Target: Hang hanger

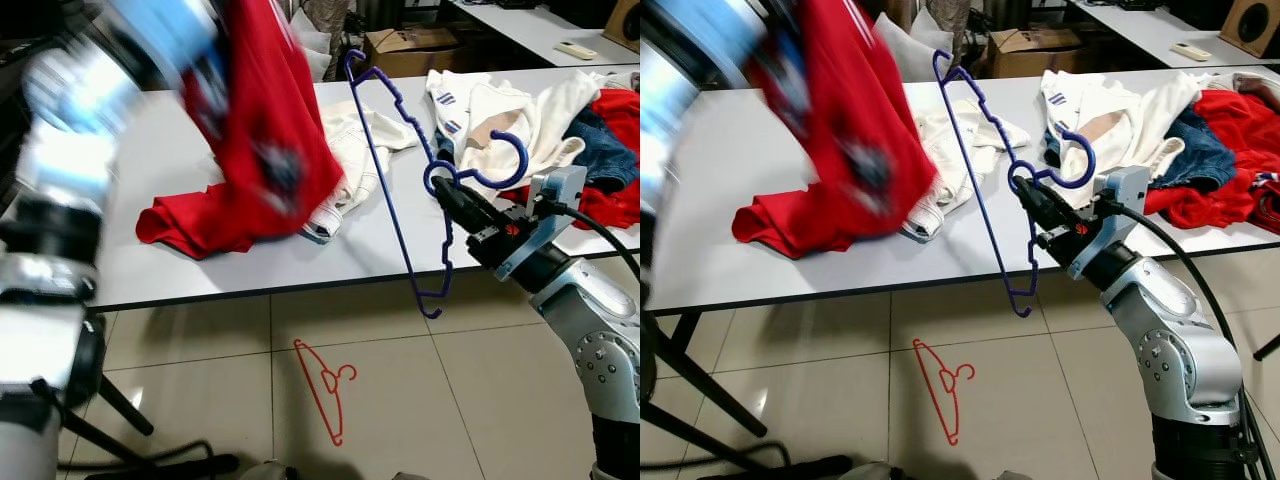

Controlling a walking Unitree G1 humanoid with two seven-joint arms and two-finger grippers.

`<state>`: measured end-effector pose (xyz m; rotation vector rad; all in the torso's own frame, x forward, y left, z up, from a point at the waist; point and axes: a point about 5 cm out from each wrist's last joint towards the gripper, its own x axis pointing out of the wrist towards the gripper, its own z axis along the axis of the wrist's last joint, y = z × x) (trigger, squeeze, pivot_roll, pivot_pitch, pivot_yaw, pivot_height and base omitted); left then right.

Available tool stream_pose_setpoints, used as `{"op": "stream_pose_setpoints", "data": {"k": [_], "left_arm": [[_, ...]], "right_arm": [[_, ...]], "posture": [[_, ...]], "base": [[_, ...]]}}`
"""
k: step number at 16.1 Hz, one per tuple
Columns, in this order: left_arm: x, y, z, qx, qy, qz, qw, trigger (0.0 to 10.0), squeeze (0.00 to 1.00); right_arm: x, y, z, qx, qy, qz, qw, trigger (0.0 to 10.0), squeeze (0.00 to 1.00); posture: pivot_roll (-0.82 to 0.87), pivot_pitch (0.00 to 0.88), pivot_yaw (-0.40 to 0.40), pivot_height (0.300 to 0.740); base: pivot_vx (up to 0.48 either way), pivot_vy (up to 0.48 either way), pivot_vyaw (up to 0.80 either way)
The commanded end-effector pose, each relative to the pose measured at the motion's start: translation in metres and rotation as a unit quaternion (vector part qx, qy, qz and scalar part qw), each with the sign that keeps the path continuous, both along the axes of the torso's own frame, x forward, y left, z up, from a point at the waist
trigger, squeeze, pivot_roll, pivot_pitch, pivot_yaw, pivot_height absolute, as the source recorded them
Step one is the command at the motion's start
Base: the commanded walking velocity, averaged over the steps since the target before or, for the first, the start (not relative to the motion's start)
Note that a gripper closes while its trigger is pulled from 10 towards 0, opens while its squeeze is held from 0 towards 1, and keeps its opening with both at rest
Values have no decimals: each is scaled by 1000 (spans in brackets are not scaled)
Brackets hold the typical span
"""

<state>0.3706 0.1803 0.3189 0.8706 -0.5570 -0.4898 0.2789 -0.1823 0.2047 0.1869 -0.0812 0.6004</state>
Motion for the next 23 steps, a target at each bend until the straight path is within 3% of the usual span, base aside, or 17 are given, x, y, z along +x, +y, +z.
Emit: {"op": "stream_pose_setpoints", "data": {"k": [1,2,3,4,5,6,9,14,15,16,17,21,23], "left_arm": [[2,0,-14,24,33,-2,999,0,0],[0,9,-51,35,106,-6,994,2392,0],[-1,14,-65,45,131,3,990,10000,0],[-3,21,-86,58,194,9,979,10000,231],[-8,25,-101,70,249,6,966,10000,1000],[-14,27,-112,92,287,-7,954,10000,1000],[-24,35,-115,123,321,-24,939,10000,1000],[-30,54,-102,143,321,7,936,10000,1000],[-32,57,-105,152,325,17,933,10000,737],[-33,61,-110,162,332,24,929,10000,204],[-36,65,-116,173,335,34,925,10000,0],[-44,80,-126,178,357,59,915,10000,0],[-53,88,-131,145,394,48,906,10000,0]], "right_arm": [[-3,1,3,-2,-5,2,1000,0,0],[-6,0,0,-7,1,-4,1000,0,0],[-8,-1,-2,-10,4,-6,1000,0,0],[-10,-1,-4,-14,10,-7,1000,0,0],[-12,-1,-8,-22,19,-6,1000,0,0],[-15,0,-13,-34,29,-4,999,0,0],[-20,-3,-16,-39,36,-9,999,0,0],[-25,-14,-16,-46,35,-30,998,0,0],[-25,-14,-16,-46,35,-31,998,0,0],[-25,-13,-15,-46,34,-31,998,0,0],[-25,-13,-15,-45,33,-31,998,0,0],[-25,-14,-15,-44,31,-30,998,0,0],[-25,-13,-14,-42,30,-28,998,0,0]], "posture": [[-205,0,66,710],[-208,0,68,710],[-209,0,67,710],[-211,0,68,710],[-204,0,53,710],[-203,0,51,710],[-206,0,54,710],[-211,0,60,710],[-212,0,63,710],[-212,0,63,710],[-212,0,63,710],[-209,0,62,710],[-205,0,58,710]], "base": [[0,0,0],[0,0,0],[0,0,0],[0,0,0],[0,0,0],[0,0,0],[0,0,0],[0,0,0],[0,0,0],[0,0,0],[0,0,0],[0,0,0],[0,0,0]]}}
